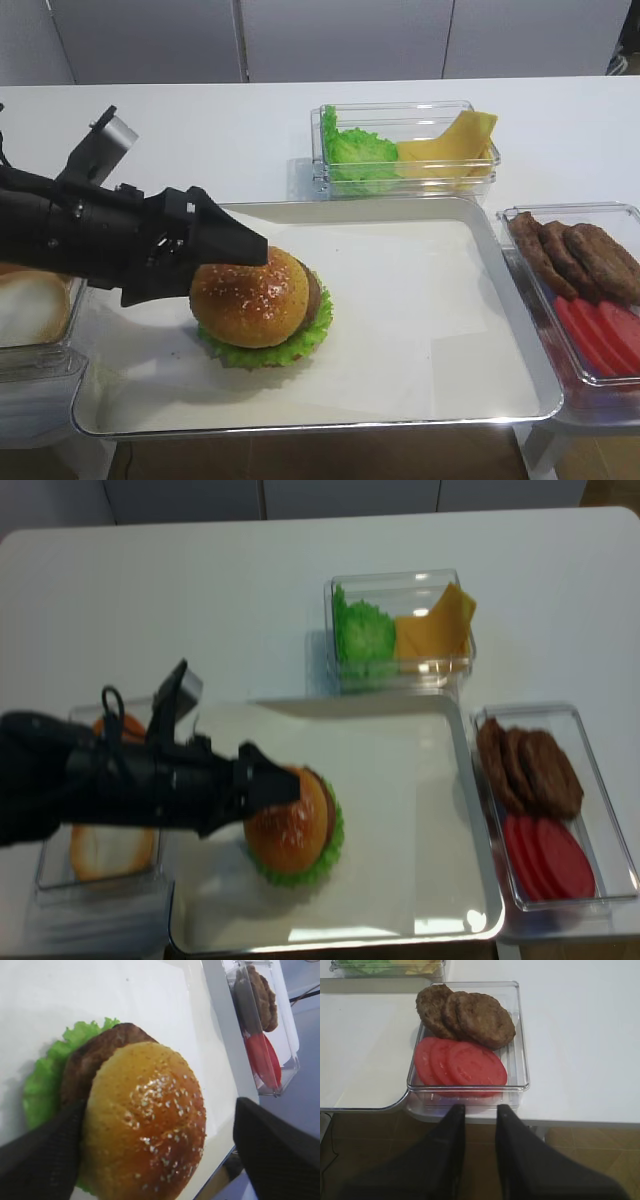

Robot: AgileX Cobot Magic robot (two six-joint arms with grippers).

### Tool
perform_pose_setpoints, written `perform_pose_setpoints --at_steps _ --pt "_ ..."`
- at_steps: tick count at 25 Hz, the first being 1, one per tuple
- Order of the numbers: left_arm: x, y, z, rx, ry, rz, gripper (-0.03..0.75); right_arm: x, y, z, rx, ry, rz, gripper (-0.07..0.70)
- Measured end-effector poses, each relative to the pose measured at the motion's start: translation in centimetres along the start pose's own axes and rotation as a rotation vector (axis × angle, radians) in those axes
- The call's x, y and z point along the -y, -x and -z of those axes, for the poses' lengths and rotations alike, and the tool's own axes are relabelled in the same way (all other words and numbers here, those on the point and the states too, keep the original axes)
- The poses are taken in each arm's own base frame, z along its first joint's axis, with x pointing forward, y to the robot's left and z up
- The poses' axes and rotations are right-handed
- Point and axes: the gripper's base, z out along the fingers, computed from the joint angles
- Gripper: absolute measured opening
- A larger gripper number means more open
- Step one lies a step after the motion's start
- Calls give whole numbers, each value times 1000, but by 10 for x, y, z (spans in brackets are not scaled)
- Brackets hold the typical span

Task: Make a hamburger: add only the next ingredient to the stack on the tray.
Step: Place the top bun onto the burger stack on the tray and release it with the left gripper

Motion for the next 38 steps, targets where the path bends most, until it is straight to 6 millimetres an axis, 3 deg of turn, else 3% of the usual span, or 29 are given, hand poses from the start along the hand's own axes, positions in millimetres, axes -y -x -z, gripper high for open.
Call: perform_pose_setpoints --at_steps 11,22,38 --pt "1 5 7 -48 110 -26 662 0 0 0 0 0 0 180" --pt "12 2 -6 -32 117 -33 662 0 0 0 0 0 0 180" --pt "15 7 -7 36 87 21 662 0 0 0 0 0 0 180"
